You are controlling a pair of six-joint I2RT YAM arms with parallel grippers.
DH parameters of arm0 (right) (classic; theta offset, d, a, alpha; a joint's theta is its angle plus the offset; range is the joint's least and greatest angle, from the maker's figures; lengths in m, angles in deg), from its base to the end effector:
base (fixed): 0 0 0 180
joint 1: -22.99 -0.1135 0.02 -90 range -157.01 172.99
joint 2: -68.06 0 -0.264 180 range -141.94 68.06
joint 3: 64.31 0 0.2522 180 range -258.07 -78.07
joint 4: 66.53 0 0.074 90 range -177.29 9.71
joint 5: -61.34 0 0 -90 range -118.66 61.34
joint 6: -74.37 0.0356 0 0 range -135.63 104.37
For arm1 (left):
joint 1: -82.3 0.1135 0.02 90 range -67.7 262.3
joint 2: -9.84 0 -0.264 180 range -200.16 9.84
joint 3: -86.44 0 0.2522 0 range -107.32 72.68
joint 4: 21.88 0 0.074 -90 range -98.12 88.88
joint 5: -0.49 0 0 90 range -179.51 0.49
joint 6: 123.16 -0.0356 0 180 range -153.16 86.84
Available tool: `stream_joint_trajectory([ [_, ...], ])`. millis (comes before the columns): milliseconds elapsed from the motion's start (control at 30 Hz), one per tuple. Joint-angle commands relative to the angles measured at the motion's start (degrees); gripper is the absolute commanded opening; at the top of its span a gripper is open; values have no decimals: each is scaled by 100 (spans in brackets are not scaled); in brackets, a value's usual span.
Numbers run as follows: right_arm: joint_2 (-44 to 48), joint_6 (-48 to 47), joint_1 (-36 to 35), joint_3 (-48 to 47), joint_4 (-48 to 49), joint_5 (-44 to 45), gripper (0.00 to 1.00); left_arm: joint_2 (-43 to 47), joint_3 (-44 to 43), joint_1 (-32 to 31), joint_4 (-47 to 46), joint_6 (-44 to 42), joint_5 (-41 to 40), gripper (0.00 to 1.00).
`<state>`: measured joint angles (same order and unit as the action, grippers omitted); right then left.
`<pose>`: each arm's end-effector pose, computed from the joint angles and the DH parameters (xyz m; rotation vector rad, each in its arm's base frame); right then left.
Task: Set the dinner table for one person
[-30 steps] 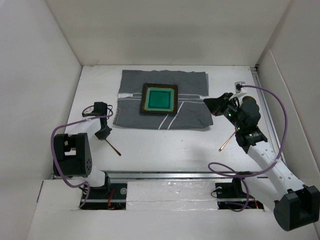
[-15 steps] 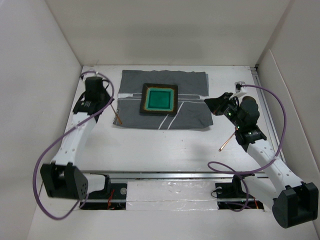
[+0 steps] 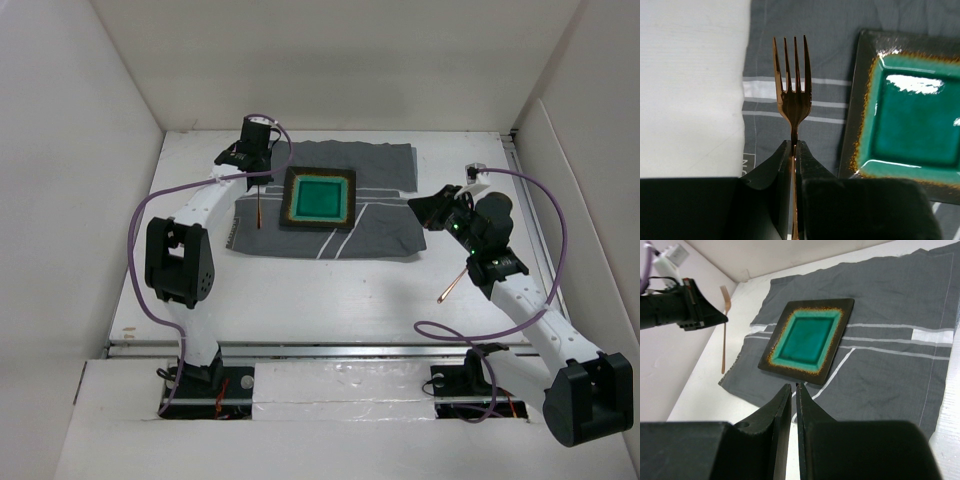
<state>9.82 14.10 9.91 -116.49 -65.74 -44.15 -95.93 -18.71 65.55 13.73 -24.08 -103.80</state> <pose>0.2313 0.0635 0.3014 0.0377 1.7202 0.7846 0.4157 -0.1159 0.3007 0.0076 2.1807 0.0193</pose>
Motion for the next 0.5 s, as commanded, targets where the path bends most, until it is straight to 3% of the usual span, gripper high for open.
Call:
stream_joint_trajectory([
  [0,-21,-117,43,-17,145,46,14,-118,-309,111,-215,-635,496,0],
  [133,-47,-135,-10,-8,163,116,14,-337,-185,172,-646,-785,848,0],
  [467,-223,-135,-10,-61,171,46,14,-1164,-792,286,-506,-416,1007,0],
])
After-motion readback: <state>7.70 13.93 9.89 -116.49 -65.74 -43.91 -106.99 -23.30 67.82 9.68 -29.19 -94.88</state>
